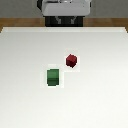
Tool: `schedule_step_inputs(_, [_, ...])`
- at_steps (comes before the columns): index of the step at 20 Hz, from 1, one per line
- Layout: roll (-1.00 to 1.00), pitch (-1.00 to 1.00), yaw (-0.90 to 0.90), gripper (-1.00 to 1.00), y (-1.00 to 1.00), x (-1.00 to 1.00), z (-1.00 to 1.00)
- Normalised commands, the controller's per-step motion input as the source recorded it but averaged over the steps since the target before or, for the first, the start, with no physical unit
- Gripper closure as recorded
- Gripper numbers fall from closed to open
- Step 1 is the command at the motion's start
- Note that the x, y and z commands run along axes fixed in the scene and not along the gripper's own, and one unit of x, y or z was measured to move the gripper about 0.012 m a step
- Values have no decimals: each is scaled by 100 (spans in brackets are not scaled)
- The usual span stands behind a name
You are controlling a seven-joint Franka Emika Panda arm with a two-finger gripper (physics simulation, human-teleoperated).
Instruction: Place the red cube on top of the green cube.
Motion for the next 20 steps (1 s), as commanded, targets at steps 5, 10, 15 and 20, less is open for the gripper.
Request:
schedule_step_inputs(5, [0,0,0,-100,0,0,0])
schedule_step_inputs(10, [0,0,0,-100,0,0,0])
schedule_step_inputs(15, [0,0,0,-100,40,20,0])
schedule_step_inputs(20, [0,0,-3,-100,20,0,0])
